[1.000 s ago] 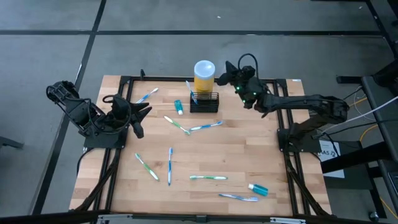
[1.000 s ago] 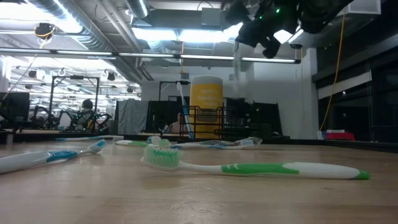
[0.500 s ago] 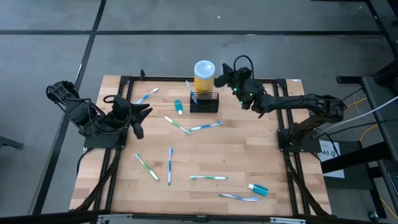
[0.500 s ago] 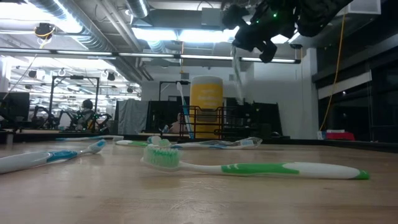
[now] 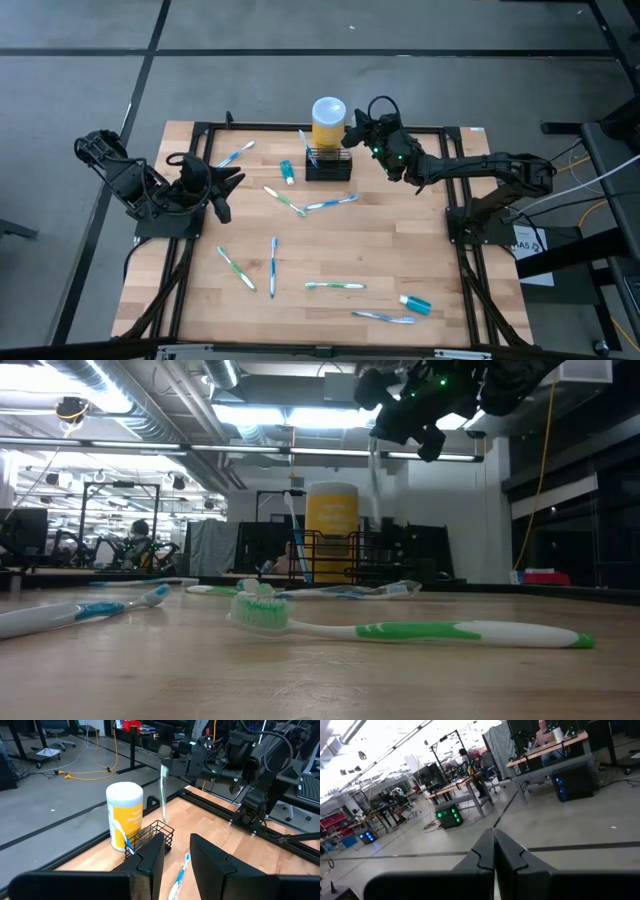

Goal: Pick & Place toothbrushing station
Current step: Put the green toothbrush in the wire organizer

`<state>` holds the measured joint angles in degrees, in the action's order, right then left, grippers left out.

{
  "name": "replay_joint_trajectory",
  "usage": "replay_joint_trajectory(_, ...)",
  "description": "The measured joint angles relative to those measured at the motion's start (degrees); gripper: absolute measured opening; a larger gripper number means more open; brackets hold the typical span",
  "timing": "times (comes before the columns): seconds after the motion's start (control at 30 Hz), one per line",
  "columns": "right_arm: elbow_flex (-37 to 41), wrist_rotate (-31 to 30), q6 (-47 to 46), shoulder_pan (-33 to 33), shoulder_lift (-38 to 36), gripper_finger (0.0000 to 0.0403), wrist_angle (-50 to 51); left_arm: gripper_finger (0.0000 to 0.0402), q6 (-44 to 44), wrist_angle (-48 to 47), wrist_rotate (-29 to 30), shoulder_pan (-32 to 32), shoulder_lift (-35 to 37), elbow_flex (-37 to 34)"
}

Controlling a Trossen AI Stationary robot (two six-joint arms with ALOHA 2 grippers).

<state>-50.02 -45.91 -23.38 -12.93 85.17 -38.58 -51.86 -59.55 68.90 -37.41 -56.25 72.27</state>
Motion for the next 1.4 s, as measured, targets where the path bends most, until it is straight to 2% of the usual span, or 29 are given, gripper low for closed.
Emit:
replay_joint_trajectory(0.37, 0.0, -1.0, -0.1, 0.0, 0.0, 0.0, -0.9, 0.0088, 0.1, 0.0, -1.0, 0.0, 0.0, 0.0)
replay_joint_trajectory(0.63, 0.0, 0.4, -1.4, -0.3, 1.8, 0.0, -1.2, 0.0088, 0.6, 0.0, -1.0, 0.0, 0.0, 0.0)
replay_joint_trajectory(0.93, -0.2, 1.9, -1.9, -0.3, 6.8, 0.0, -10.8, 0.0088, 0.3, 0.0, -1.6, 0.0, 0.0, 0.0)
replay_joint_trajectory(1.1, -3.8, 1.9, 2.9, 0.0, 6.3, 0.0, -9.7, 0.0088, 0.1, 0.0, -1.6, 0.0, 0.0, 0.0)
replay_joint_trajectory(1.4, -5.2, 3.1, 0.7, 0.0, 6.5, 0.0, -2.1, 0.0088, 0.3, -0.2, -1.6, 0.0, 0.0, 0.0)
